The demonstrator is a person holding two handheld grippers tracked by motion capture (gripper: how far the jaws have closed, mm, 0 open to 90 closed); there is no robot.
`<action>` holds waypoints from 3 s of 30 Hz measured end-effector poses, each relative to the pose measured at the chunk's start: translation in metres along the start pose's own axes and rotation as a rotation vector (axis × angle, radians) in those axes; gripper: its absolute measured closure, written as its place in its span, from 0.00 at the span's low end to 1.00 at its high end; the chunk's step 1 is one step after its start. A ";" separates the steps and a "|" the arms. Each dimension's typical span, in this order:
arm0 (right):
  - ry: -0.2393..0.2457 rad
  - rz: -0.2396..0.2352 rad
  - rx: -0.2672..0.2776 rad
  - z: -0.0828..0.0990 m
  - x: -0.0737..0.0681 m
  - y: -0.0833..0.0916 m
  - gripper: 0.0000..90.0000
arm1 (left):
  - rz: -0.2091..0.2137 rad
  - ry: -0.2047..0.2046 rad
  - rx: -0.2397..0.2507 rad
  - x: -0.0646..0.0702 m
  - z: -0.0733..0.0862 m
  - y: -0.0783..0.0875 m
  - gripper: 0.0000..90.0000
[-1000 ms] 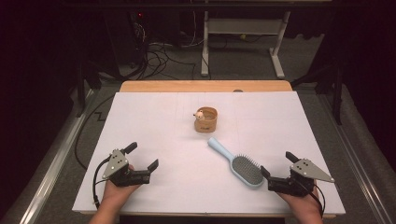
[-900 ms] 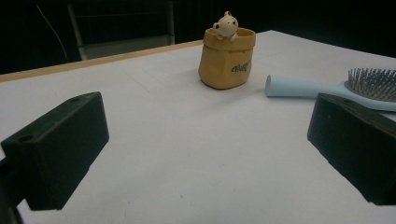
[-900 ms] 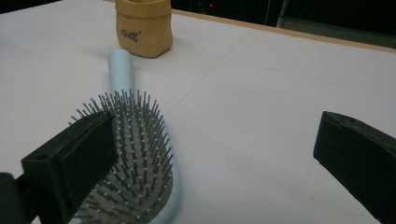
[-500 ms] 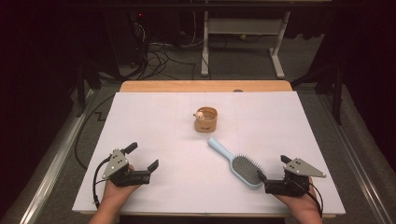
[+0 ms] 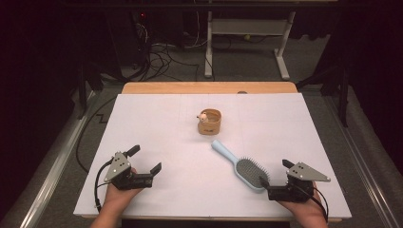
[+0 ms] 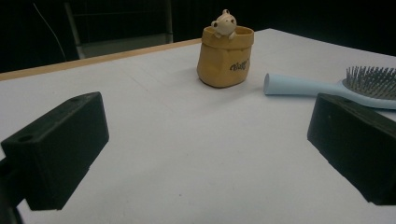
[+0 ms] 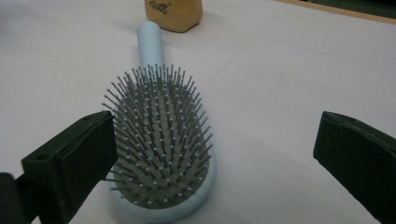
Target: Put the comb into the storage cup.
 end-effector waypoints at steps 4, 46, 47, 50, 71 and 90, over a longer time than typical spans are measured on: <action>0.009 -0.022 0.002 -0.003 -0.006 0.000 0.00 | 0.001 0.000 0.000 0.000 0.000 0.000 0.00; 0.027 -0.104 -0.130 0.006 -0.024 -0.014 0.00 | -0.019 0.004 0.036 -0.002 -0.003 0.002 0.00; 0.023 -0.104 -0.136 0.007 -0.023 -0.015 0.00 | -0.019 0.005 0.035 -0.003 -0.003 0.002 0.00; 0.020 -0.105 -0.145 0.008 -0.023 -0.015 0.00 | -0.024 0.006 0.035 -0.003 -0.003 0.002 0.00; 0.017 -0.109 -0.191 0.010 -0.024 -0.022 0.01 | -0.043 0.013 0.038 -0.006 -0.003 0.004 0.00; 0.028 -0.130 -0.267 0.003 -0.023 -0.039 0.03 | -0.048 0.010 0.054 -0.009 -0.003 0.006 0.00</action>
Point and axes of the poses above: each handheld gripper's, and its own axes: y roughly backward along the jaws, z roughly out of its underside, x roughly to its right, the point moved 5 cm from there along -y, roughly forward along the jaws, and after that the axes turned 4 degrees about y, right-handed, at the moved point
